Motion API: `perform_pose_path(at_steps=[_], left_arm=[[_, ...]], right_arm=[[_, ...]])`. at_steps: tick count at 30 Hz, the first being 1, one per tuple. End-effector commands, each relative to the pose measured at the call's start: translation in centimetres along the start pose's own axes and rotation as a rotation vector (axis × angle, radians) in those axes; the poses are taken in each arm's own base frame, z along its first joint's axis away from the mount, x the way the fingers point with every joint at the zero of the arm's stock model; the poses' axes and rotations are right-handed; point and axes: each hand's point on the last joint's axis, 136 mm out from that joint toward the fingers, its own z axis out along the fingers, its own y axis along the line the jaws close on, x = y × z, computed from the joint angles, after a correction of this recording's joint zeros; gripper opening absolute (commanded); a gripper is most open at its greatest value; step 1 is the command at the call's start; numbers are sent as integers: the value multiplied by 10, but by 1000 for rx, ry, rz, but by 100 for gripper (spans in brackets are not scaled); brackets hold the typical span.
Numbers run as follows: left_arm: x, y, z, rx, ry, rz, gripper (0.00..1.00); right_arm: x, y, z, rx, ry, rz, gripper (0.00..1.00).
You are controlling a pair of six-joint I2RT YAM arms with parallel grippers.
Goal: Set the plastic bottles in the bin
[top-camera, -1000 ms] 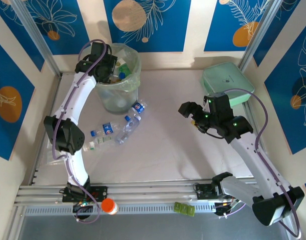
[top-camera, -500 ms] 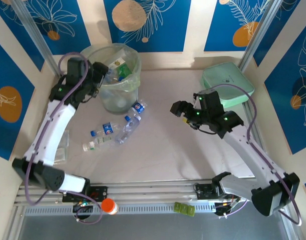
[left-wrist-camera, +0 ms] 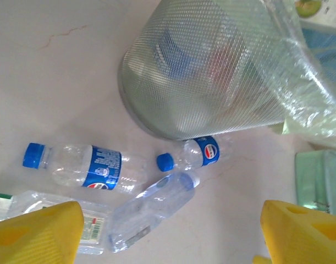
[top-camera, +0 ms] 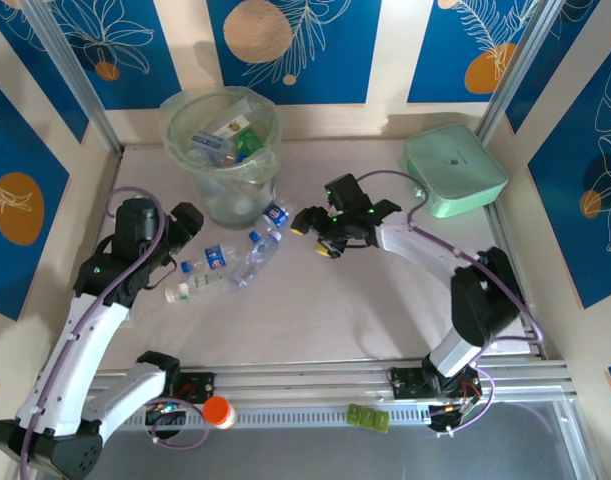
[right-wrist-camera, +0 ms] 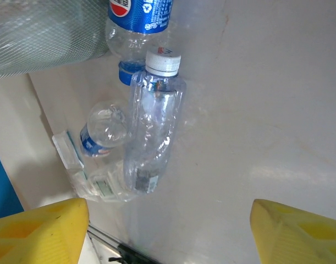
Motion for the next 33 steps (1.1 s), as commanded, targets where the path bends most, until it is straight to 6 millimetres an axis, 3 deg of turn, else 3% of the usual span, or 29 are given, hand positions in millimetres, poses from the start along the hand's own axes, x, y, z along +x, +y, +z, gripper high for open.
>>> perform_pose_path(at_steps=[1, 9, 18, 25, 33], left_arm=[[9, 13, -1, -47, 17, 89, 84], [14, 12, -9, -42, 0, 176, 84], [4, 11, -25, -62, -63, 250, 85], [3, 15, -27, -73, -88, 283, 85], [2, 13, -27, -72, -89, 289, 86]], right_arm=[[2, 18, 29, -14, 40, 67, 78], [14, 25, 97, 67, 106, 81, 81], [15, 10, 134, 131, 126, 148, 77], [10, 12, 145, 125, 116, 149, 66], [10, 7, 138, 131, 106, 156, 50]])
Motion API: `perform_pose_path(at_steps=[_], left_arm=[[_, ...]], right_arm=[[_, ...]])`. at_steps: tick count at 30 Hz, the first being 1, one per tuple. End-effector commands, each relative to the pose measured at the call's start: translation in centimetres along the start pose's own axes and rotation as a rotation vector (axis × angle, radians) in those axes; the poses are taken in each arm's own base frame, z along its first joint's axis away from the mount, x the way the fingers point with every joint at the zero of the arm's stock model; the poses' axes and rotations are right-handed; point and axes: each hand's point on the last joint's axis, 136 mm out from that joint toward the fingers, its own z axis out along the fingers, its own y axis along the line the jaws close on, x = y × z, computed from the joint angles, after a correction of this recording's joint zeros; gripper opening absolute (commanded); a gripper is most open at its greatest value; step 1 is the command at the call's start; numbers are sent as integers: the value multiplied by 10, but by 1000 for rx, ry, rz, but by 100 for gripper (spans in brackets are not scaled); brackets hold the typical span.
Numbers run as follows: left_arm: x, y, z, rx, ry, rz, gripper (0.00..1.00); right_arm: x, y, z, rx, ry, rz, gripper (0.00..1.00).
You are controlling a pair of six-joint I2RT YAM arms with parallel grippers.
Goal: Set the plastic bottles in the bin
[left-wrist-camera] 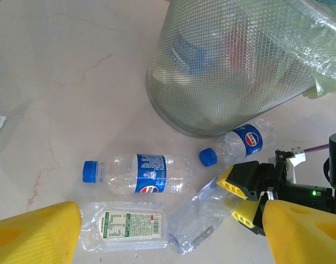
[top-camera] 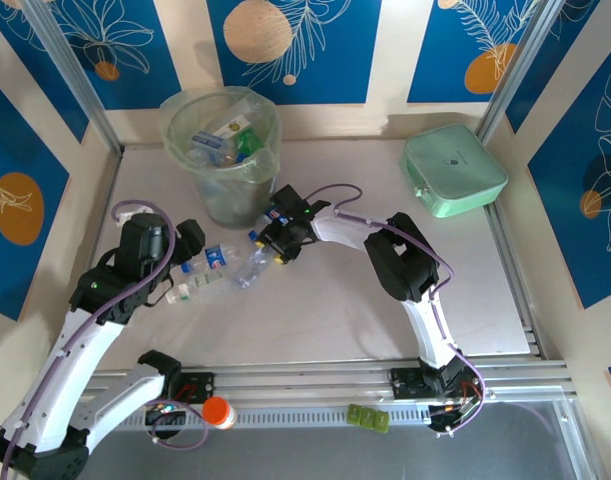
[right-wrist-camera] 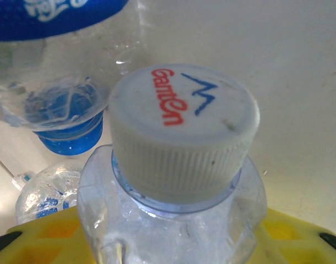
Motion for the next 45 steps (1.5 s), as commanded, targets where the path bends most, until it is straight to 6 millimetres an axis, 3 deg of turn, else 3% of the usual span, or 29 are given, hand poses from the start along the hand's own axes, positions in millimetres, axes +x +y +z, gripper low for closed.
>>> perform_pose_path(at_steps=[1, 5, 8, 13, 21, 29, 36, 45], left_arm=[[-5, -1, -6, -1, -20, 12, 87], [-3, -14, -4, 60, 4, 28, 88], [-1, -39, -4, 188, 25, 88, 88], [14, -88, -14, 485, 71, 209, 89], [38, -135, -17, 702, 218, 342, 91], [86, -202, -21, 923, 442, 448, 98], [98, -236, -26, 1007, 474, 548, 100], [132, -283, -48, 1208, 561, 567, 97]], right_arm=[[1, -1, -7, 0, -7, 6, 49], [8, -1, -27, -27, -18, -17, 48], [13, -1, -50, -50, -45, -56, 47], [18, 4, -98, -103, -110, -157, 47], [28, 14, -180, -252, -206, -371, 46], [43, 13, -245, -419, -248, -500, 46], [58, 4, -285, -517, -268, -561, 46], [71, -5, -310, -600, -280, -585, 47]])
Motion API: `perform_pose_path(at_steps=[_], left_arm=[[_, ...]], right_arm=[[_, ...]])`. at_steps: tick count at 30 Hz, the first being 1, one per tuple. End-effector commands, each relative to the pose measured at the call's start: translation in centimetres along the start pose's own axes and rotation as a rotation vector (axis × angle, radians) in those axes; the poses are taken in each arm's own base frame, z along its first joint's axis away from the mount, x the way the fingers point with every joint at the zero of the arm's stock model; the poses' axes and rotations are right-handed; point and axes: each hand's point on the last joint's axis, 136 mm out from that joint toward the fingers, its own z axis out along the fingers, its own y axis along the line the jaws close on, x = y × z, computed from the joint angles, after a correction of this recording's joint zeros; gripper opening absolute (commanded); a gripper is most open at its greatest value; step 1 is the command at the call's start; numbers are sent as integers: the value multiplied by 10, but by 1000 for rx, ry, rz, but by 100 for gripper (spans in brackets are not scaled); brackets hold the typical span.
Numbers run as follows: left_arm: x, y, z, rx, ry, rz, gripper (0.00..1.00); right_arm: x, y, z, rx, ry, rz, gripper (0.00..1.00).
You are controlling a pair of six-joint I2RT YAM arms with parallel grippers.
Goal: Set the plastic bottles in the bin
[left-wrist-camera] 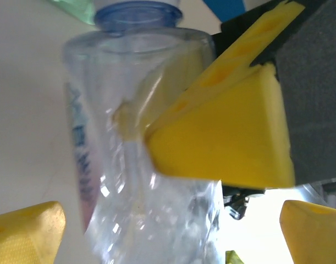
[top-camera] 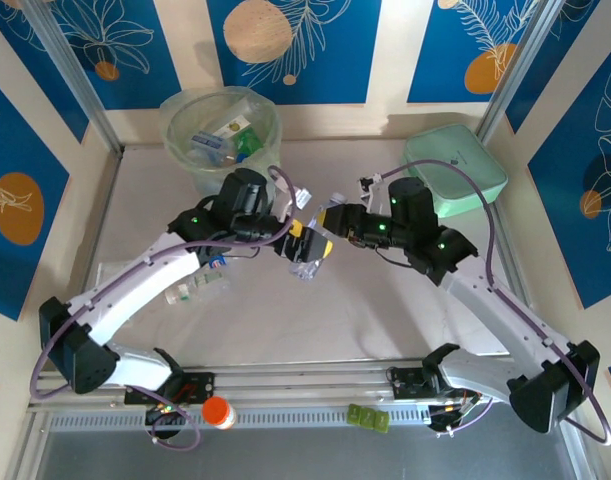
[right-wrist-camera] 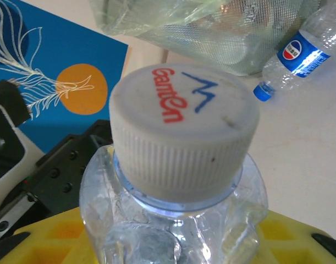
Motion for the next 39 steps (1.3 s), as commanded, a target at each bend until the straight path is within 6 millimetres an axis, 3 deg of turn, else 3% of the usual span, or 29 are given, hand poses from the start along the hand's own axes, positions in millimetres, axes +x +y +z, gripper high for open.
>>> perform_pose_path(at_steps=[1, 5, 12, 16, 19, 23, 25, 29, 33, 36, 39], left_arm=[[-6, -25, 11, 126, -14, 43, 95], [-9, -27, 17, 126, -14, 51, 87], [-6, -34, 16, 140, -10, 92, 57], [-8, -34, 10, 119, -30, 119, 49], [-10, -35, 4, 100, -54, 135, 48], [-16, -27, -5, 36, -98, 132, 45], [-22, -13, -12, -44, -141, 100, 45], [-45, 27, -43, -287, -285, -26, 46], [-78, 47, -81, -403, -432, -159, 45], [-101, 72, -122, -568, -569, -322, 44], [-112, 102, -155, -703, -673, -522, 42]], right_arm=[[3, 4, -11, -47, -2, -13, 46], [1, 3, -19, -48, -15, -16, 46], [2, 2, -24, -44, -27, -17, 46], [0, 5, -25, -45, -30, -18, 47], [-1, 10, -25, -46, -29, -29, 64], [-8, 9, -31, 14, -62, -28, 98], [-18, 5, -43, 77, -112, 1, 99], [-41, 5, -83, 193, -261, 29, 99], [-55, 19, -116, 193, -379, -22, 98], [-57, 22, -124, 187, -404, -23, 97], [-54, 15, -119, 191, -388, 4, 96]])
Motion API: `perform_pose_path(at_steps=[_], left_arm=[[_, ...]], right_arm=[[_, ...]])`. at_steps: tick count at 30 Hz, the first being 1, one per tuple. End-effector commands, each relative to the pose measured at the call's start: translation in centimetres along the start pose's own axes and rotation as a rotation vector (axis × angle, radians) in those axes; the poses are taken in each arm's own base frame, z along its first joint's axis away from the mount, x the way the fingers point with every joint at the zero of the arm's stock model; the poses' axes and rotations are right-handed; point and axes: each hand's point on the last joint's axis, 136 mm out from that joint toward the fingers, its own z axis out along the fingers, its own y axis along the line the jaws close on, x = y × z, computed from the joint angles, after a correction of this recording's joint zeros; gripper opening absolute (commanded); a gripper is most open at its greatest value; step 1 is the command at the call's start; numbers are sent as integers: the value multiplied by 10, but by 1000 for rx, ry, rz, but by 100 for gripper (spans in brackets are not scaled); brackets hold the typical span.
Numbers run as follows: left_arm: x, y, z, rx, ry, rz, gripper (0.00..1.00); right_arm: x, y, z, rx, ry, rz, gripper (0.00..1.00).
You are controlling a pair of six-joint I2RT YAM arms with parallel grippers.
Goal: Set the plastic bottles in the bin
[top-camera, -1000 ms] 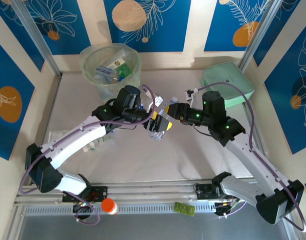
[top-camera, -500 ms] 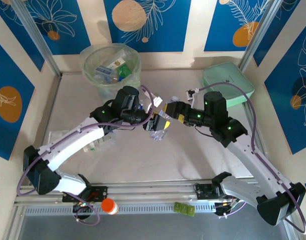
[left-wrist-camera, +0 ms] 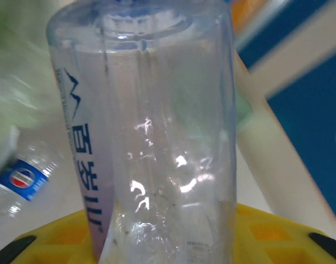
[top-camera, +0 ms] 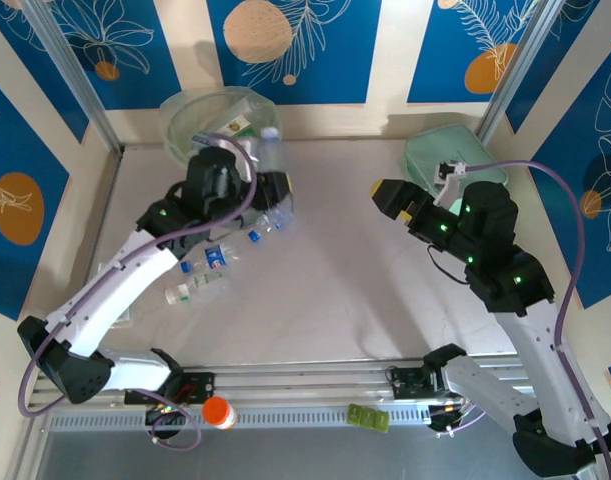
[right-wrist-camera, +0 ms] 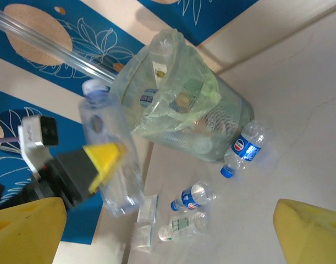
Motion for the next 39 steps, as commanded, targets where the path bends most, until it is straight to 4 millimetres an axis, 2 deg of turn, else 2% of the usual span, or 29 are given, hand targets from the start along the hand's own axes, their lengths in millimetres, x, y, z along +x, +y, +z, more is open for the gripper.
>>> perform_pose_path(at_steps=[1, 4, 8, 14, 20, 24, 28, 30, 34, 39], left_arm=[[-45, 46, -12, -237, -148, -270, 41], [-62, 68, -12, -320, -213, -418, 41], [-86, 87, -9, -364, -339, -549, 40], [-116, 111, 13, -460, -458, -652, 42], [-130, 138, 48, -460, -515, -821, 43], [-123, 151, 73, -483, -488, -884, 44], [-104, 173, 91, -547, -456, -937, 47], [-97, 182, 98, -559, -445, -948, 54], [-94, 192, 105, -571, -460, -949, 59], [-96, 193, 107, -525, -420, -968, 78]], right_arm=[[8, -19, 8, 66, 26, 26, 96], [16, -33, 15, 97, 51, 44, 96], [34, -54, 24, 130, 95, 92, 96], [58, -85, 38, 181, 149, 127, 96], [82, -110, 46, 216, 203, 170, 96], [88, -120, 47, 237, 210, 175, 96], [88, -122, 45, 246, 206, 164, 96], [89, -123, 45, 247, 208, 158, 96], [90, -123, 45, 248, 212, 155, 96], [90, -122, 44, 248, 215, 152, 96]])
